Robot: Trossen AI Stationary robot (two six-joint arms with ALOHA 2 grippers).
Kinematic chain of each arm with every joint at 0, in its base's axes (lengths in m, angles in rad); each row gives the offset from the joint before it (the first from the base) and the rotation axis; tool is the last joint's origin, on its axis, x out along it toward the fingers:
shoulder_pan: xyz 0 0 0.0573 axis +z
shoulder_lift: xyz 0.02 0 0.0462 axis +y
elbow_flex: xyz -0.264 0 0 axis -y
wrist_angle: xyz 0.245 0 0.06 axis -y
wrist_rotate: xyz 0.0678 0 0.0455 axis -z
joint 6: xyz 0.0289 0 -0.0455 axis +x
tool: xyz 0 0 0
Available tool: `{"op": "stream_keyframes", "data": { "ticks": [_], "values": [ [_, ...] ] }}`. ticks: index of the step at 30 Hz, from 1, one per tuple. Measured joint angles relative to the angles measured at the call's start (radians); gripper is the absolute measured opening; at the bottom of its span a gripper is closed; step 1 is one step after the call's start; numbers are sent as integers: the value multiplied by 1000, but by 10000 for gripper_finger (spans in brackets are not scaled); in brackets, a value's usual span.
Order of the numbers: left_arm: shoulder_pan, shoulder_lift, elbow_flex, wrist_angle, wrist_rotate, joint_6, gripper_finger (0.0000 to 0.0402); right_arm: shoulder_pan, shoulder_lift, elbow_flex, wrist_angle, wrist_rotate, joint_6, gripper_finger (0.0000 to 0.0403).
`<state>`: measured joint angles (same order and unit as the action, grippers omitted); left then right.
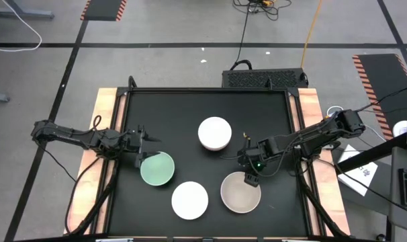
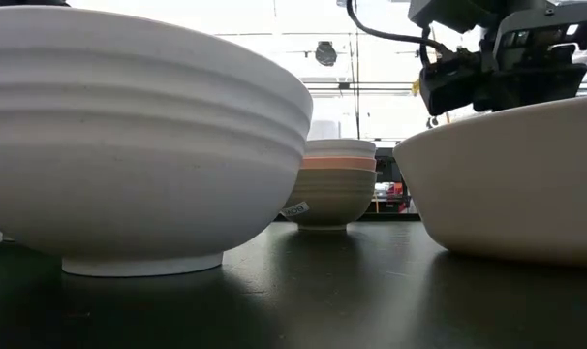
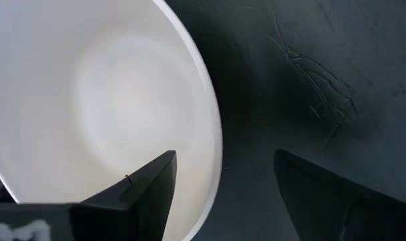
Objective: Nest bowls inside each other
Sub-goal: Stack the dark white bowl on top of the center white bowl
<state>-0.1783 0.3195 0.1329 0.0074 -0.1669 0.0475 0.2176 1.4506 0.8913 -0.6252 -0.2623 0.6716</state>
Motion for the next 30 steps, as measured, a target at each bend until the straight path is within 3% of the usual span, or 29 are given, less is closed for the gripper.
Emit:
{"op": "stream_keyframes", "data": {
  "ticks": [10, 30],
  "values": [
    [0, 0, 0, -6, 1, 0, 241, 0, 0, 0, 24, 2, -3, 234],
    [0, 0, 0, -5, 1, 0, 241, 0, 0, 0, 22, -4, -55, 126]
  ]
}}
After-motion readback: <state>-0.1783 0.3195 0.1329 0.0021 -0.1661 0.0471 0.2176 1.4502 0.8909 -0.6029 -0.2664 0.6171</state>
